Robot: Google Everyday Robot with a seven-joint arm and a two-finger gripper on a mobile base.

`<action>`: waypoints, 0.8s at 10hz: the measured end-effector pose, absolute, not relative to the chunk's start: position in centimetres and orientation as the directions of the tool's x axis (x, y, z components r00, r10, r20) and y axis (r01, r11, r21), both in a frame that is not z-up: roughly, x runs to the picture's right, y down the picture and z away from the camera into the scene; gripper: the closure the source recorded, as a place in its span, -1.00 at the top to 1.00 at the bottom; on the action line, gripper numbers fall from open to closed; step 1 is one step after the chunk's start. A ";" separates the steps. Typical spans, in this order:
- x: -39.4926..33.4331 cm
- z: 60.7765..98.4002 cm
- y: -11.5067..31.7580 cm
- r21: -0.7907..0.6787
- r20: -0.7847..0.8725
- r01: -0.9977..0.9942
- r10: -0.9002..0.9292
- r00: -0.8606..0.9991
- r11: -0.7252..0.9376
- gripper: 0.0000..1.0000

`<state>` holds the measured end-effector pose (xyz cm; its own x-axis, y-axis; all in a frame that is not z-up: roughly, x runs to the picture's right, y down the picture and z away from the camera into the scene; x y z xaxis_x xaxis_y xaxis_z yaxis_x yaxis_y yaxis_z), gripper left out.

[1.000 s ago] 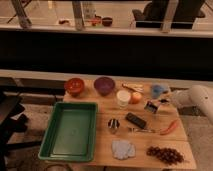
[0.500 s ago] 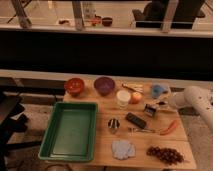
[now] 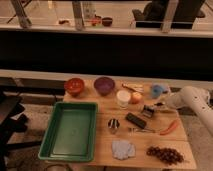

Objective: Place brush in table surface

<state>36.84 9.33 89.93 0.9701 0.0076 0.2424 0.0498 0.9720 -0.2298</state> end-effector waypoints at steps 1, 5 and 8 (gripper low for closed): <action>36.6 90.0 9.2 -0.228 0.240 0.054 0.002 0.971 0.972 -0.85; 36.2 90.3 9.5 -0.236 0.240 0.058 0.001 0.971 0.970 -0.05; 35.8 90.7 9.6 -0.245 0.230 0.049 0.009 0.973 0.968 0.50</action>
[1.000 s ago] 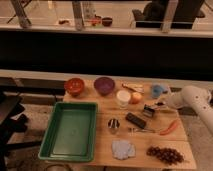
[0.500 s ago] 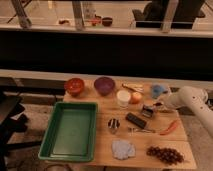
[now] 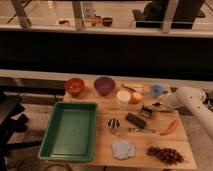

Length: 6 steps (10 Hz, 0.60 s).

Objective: Place brush in table surface

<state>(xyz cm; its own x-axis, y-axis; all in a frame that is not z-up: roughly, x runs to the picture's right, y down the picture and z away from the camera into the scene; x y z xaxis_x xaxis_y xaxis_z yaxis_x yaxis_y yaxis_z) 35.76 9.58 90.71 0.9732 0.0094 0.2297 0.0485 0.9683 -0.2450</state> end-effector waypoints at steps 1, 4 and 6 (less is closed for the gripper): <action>35.8 90.8 9.6 -0.246 0.221 0.040 0.016 0.975 0.968 0.60; 36.0 90.9 9.6 -0.248 0.207 0.027 0.026 0.978 0.968 0.60; 36.1 91.0 9.6 -0.249 0.204 0.024 0.029 0.979 0.968 0.60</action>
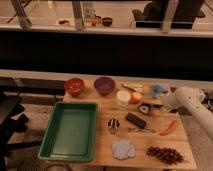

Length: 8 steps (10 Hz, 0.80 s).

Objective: Place brush in table surface

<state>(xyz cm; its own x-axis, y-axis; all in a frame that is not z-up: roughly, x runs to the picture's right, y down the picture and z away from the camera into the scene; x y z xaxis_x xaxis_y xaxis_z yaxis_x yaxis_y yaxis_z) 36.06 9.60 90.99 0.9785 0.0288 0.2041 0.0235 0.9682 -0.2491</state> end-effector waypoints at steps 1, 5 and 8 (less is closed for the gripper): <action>36.1 91.0 9.6 -0.250 0.203 0.021 0.031 0.979 0.968 0.60; 36.6 89.4 8.1 -0.215 0.204 0.003 0.041 0.978 0.977 0.60; 36.6 88.2 7.3 -0.182 0.220 0.006 0.034 0.975 0.983 0.60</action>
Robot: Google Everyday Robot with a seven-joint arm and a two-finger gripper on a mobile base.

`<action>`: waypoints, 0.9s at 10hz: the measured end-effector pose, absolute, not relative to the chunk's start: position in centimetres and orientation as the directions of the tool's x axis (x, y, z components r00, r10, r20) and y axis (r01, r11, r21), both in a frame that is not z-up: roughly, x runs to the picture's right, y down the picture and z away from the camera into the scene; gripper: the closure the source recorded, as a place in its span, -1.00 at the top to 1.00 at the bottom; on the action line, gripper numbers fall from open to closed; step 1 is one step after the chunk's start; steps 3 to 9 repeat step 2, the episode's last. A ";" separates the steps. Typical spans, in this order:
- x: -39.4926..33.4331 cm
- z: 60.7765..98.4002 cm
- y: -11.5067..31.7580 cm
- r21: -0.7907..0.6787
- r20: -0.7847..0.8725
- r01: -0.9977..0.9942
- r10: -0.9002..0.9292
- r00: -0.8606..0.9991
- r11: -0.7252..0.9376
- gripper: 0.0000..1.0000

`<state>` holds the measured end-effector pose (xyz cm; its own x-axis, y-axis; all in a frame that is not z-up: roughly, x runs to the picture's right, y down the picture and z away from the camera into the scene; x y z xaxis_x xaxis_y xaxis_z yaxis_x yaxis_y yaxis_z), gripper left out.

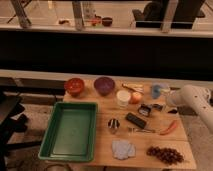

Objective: Place brush in table surface

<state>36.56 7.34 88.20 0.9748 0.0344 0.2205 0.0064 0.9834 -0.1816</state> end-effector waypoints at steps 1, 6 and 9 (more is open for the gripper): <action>36.5 88.2 7.3 -0.180 0.222 0.007 0.034 0.974 0.984 0.60; 37.1 88.3 7.7 -0.187 0.211 -0.003 0.043 0.977 0.982 0.60; 37.1 88.3 7.7 -0.187 0.211 -0.003 0.043 0.977 0.982 0.60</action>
